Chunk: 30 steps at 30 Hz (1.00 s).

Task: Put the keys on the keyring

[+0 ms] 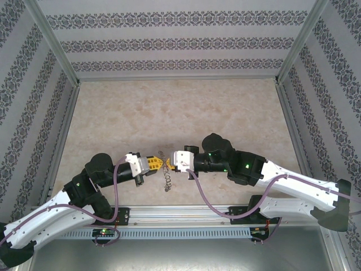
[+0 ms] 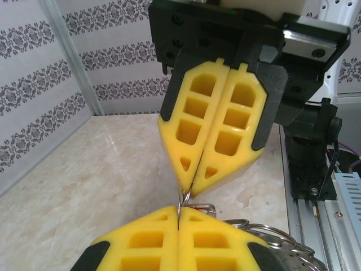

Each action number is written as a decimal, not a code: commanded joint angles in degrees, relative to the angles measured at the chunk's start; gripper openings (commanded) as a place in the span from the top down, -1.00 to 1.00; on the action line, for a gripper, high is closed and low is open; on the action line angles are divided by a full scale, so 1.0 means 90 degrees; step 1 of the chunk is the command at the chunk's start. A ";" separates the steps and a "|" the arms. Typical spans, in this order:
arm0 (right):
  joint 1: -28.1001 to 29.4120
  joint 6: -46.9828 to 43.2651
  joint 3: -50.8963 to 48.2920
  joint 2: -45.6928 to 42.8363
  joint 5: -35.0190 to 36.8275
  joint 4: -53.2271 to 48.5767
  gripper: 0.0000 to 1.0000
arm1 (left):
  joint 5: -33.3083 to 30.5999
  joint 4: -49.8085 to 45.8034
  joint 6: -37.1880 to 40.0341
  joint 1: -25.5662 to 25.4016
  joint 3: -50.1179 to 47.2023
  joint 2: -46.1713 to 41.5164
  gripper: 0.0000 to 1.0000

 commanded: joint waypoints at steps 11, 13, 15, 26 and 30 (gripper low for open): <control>-0.0146 0.0287 -0.0285 -0.0564 -0.0206 0.0072 0.64 | 0.0213 0.0470 0.0085 -0.0105 0.0036 -0.0161 1.00; -0.0155 0.0389 -0.0315 -0.0745 -0.0307 0.0154 0.57 | 0.0320 0.0534 0.0047 -0.0109 -0.0003 -0.0198 1.00; -0.0149 0.0494 -0.0357 -0.0874 -0.0470 0.0271 0.49 | 0.0486 0.0664 -0.0011 -0.0105 -0.0066 -0.0245 1.00; -0.0123 0.0805 -0.0325 -0.0712 -0.1285 0.0663 0.42 | 0.1080 0.1239 -0.0368 -0.0105 -0.0269 -0.0299 1.00; -0.0099 0.0819 -0.0315 -0.0587 -0.1363 0.0707 0.42 | 0.1113 0.1248 -0.0376 -0.0107 -0.0261 -0.0289 1.00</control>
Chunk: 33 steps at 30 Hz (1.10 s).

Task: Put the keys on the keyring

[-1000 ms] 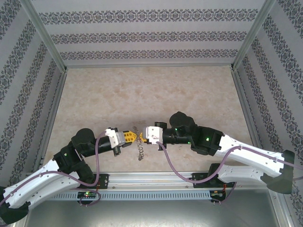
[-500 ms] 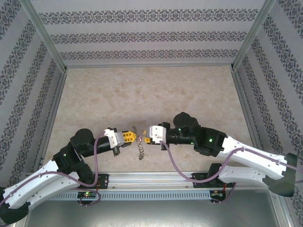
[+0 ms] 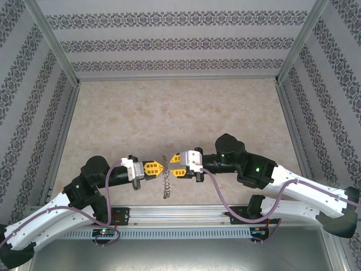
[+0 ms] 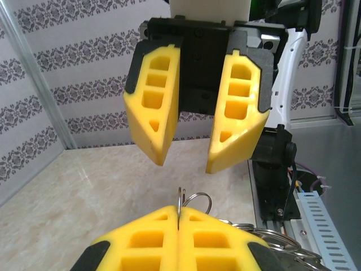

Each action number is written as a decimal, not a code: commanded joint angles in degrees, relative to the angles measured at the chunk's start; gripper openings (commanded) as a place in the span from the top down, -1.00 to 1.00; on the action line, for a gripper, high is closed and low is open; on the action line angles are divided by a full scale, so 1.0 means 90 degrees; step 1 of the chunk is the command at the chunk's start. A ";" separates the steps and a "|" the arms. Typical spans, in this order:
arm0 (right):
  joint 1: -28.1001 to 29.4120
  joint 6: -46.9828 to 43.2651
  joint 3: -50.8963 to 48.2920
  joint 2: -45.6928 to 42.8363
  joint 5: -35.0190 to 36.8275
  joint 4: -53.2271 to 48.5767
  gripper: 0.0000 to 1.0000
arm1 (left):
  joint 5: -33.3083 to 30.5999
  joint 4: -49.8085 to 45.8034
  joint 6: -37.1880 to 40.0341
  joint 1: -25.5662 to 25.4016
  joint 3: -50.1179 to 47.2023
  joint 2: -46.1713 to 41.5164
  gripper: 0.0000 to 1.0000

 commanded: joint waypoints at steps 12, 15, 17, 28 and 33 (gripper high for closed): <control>0.0005 0.0154 -0.0061 0.0310 -0.0127 0.0418 0.44 | 0.0293 0.0619 -0.0177 -0.0110 -0.0012 -0.0038 1.00; 0.0006 0.0144 -0.0042 0.0377 -0.0137 0.0420 0.52 | 0.0316 0.0646 -0.0177 -0.0102 -0.0015 -0.0020 1.00; -0.0005 0.0141 -0.0046 0.0416 -0.0146 0.0436 0.58 | 0.0316 0.0648 -0.0175 -0.0105 -0.0010 -0.0019 1.00; -0.0008 -0.0062 0.0251 0.0511 0.0249 -0.0099 1.00 | -0.0211 -0.0014 0.0037 -0.0114 0.0296 0.0144 1.00; 0.0000 -0.0411 0.0722 0.0684 0.0725 -0.0965 1.00 | -0.0952 -0.1284 0.0365 -0.0220 0.0967 0.0664 0.83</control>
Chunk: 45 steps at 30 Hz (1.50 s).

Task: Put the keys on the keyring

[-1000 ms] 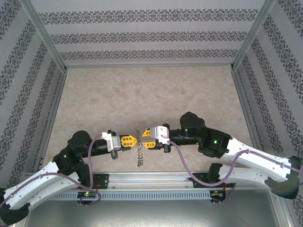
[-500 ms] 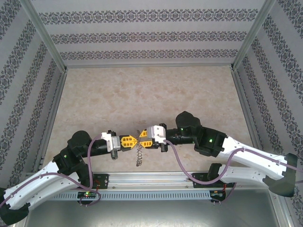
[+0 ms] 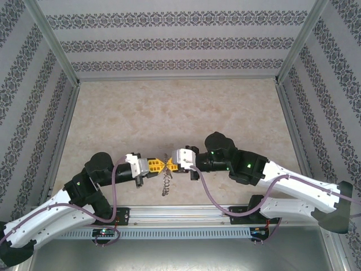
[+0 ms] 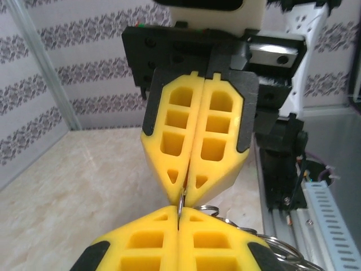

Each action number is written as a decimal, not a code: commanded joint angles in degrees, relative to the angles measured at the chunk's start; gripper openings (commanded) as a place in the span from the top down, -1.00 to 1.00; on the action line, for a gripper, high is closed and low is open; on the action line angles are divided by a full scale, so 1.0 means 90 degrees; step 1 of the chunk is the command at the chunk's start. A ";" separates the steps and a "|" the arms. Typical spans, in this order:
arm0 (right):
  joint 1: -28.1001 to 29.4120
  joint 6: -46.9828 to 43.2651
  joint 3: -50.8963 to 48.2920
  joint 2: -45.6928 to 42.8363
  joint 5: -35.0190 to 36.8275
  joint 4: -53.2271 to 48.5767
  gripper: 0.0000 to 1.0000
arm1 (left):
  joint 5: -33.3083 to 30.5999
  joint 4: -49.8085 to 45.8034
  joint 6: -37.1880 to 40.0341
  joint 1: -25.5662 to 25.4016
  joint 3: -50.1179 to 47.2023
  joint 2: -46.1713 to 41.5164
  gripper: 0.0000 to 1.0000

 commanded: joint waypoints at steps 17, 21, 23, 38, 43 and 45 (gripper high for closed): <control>0.0016 -0.0371 0.0493 -0.0030 0.0380 -0.0749 0.81 | 0.0104 0.0340 0.0096 -0.0219 0.0299 0.0310 1.00; 0.0017 -0.0187 0.0236 -0.0166 0.0094 -0.0427 0.75 | 0.0558 0.1201 -0.0173 -0.0219 0.0009 0.0118 1.00; 0.0005 -0.0138 0.0173 -0.0212 -0.0014 -0.0316 0.75 | 0.0713 0.1382 -0.0249 -0.0219 -0.0041 0.0113 1.00; 0.0138 -0.0607 0.0786 0.0053 0.0870 -0.1294 1.00 | -0.0355 -0.0435 0.0166 -0.0234 0.0515 0.0443 0.69; 0.0254 -0.0813 0.1234 0.0434 0.1155 -0.1820 1.00 | -0.0768 -0.1553 0.0614 -0.0286 0.1147 0.1075 0.62; 0.0292 -0.0863 0.1354 0.0498 0.1200 -0.1952 1.00 | -0.0883 -0.1736 0.0720 -0.0324 0.1272 0.1303 0.86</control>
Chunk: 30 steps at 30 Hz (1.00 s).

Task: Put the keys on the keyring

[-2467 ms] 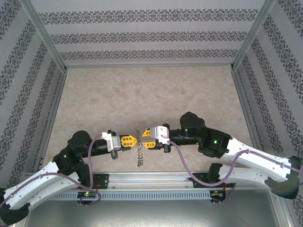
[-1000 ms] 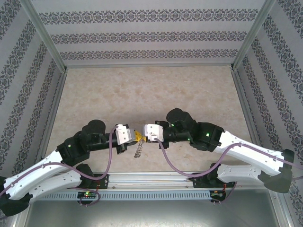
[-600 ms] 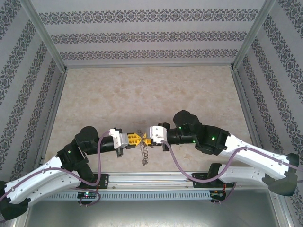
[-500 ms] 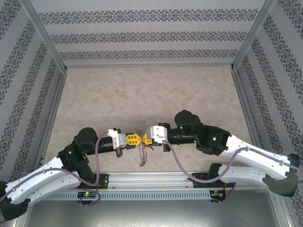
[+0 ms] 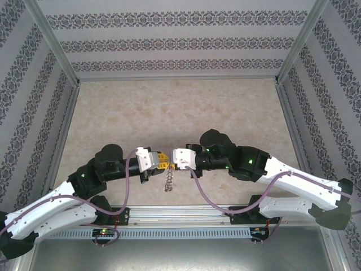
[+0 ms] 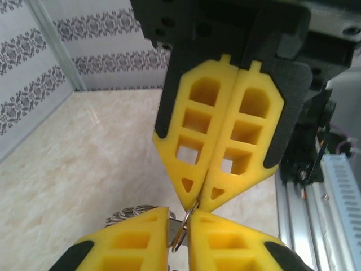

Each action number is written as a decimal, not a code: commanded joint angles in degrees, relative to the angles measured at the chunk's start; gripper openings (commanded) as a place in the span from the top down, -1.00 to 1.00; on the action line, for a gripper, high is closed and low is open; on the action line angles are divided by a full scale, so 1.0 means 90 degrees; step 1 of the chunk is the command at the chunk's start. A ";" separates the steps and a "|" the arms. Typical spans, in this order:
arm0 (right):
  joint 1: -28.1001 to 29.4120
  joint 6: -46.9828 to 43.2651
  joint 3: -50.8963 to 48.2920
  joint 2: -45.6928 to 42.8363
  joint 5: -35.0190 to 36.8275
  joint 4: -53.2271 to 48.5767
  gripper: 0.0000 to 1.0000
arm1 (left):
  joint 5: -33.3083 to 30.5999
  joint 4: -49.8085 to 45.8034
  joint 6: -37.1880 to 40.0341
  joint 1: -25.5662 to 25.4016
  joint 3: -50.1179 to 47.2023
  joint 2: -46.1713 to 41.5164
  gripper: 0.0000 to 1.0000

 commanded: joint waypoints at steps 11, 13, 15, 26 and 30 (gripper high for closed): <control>0.0141 0.0134 -0.0412 -0.0539 -0.0494 0.0642 0.68 | 0.0627 0.1643 -0.0199 -0.0210 -0.0762 -0.0799 1.00; 0.0137 0.0228 -0.0524 -0.0604 -0.0683 0.0806 0.64 | 0.0878 0.2073 -0.0353 -0.0208 -0.0916 -0.0904 1.00; 0.0127 0.0283 -0.0580 -0.0593 -0.0833 0.0906 0.64 | 0.1120 0.2310 -0.0443 -0.0209 -0.0981 -0.0890 1.00; 0.0117 0.0299 -0.0562 -0.0543 -0.0789 0.0948 0.93 | 0.1479 0.2583 -0.0579 -0.0208 -0.1065 -0.0780 1.00; 0.0122 0.0184 -0.0450 -0.0521 -0.0326 0.0750 1.00 | 0.0896 0.1949 -0.0397 -0.0214 -0.0902 -0.0789 1.00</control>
